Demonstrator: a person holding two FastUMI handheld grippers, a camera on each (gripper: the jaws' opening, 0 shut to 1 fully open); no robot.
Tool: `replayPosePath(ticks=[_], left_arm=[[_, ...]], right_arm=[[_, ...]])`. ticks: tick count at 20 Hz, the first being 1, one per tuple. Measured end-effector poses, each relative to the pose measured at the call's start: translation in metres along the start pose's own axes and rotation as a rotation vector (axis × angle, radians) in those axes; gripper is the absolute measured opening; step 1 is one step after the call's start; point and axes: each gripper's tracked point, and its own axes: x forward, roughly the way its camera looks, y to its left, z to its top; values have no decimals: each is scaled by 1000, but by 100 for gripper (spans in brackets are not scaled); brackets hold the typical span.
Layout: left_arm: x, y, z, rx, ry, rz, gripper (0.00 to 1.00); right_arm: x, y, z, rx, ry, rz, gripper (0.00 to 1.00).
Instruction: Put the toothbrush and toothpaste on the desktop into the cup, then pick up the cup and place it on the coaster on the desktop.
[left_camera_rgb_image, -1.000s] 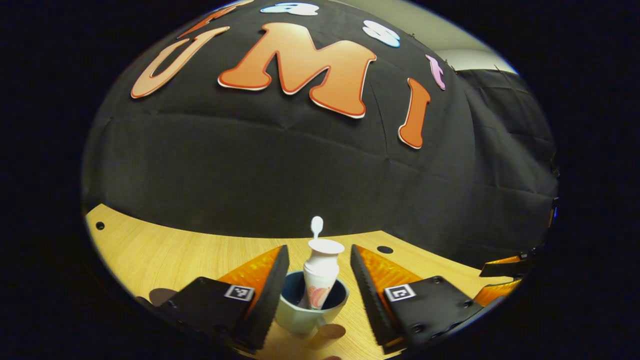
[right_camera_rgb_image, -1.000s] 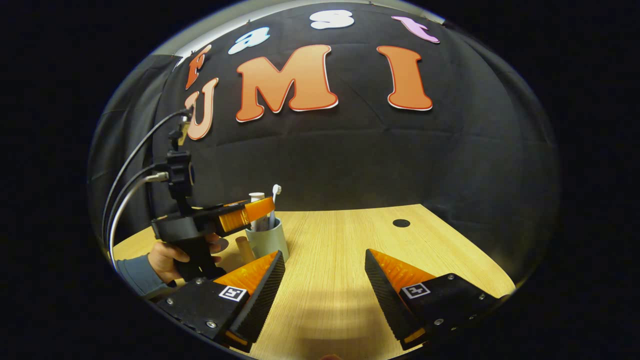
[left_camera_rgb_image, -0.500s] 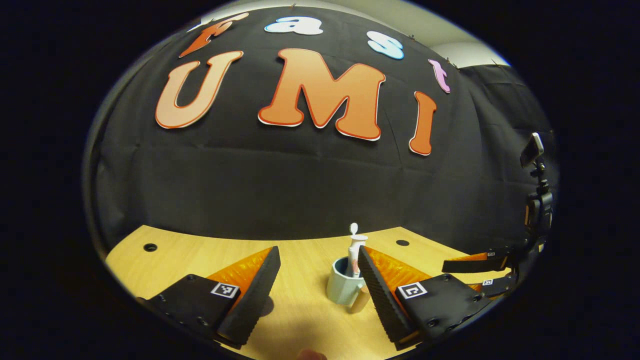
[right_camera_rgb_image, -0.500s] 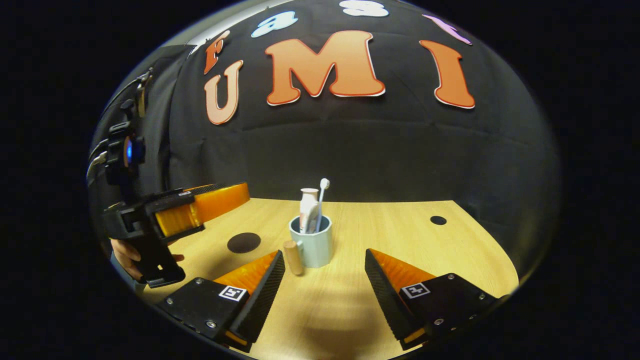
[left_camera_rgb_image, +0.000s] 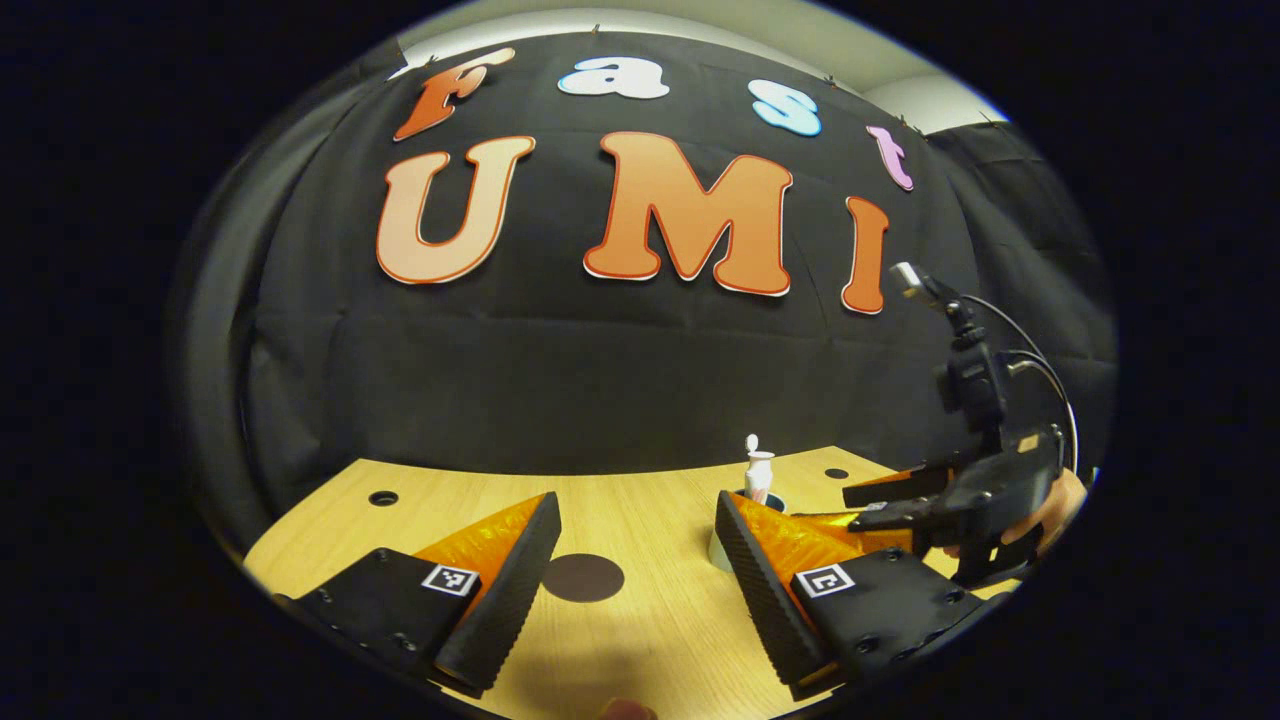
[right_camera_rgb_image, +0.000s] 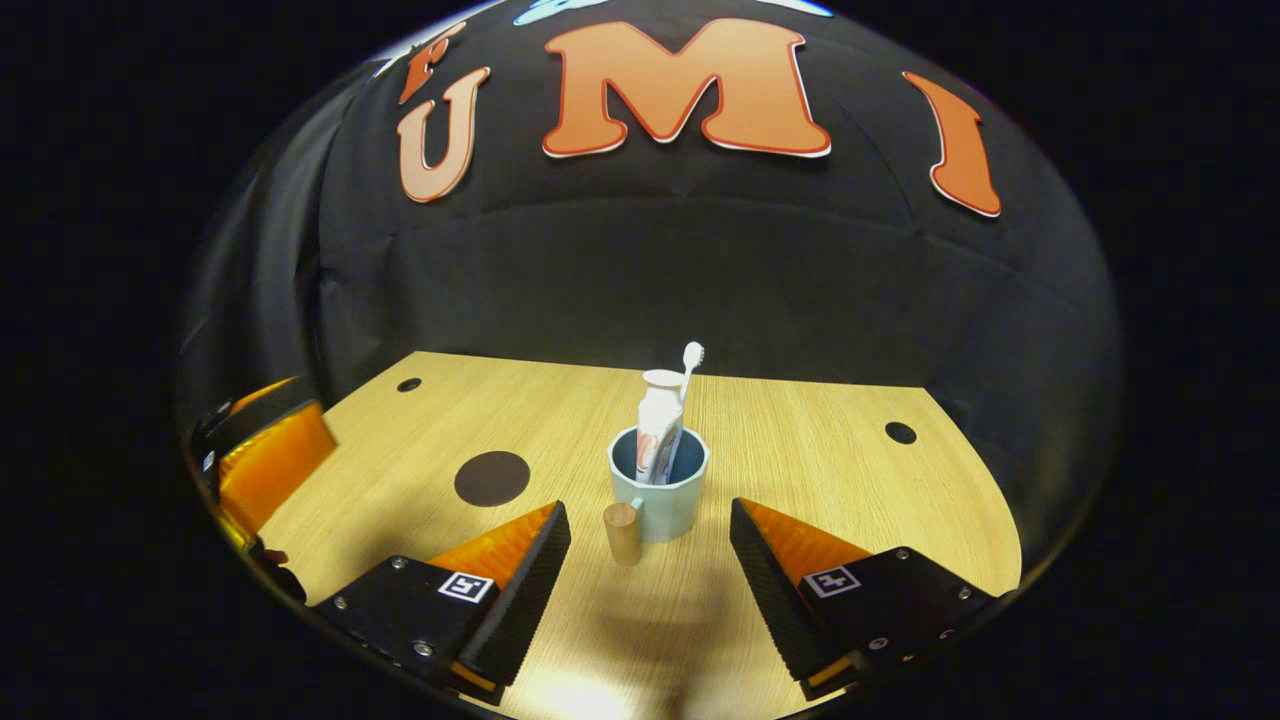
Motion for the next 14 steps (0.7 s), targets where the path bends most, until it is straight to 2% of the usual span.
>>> replayPosePath(ticks=[2,4,9,14], left_arm=[[-14,12,4,23,-9,26,99],[-24,19,7,31,-20,50,99],[-41,29,2,15,-20,54,99],[-52,42,-2,-10,-25,63,99]], right_arm=[[7,0,-6,-12,59,-3,96],[24,-4,-5,-15,107,-43,96],[57,-6,-24,55,269,-104,88],[74,-4,-37,154,351,-120,79]])
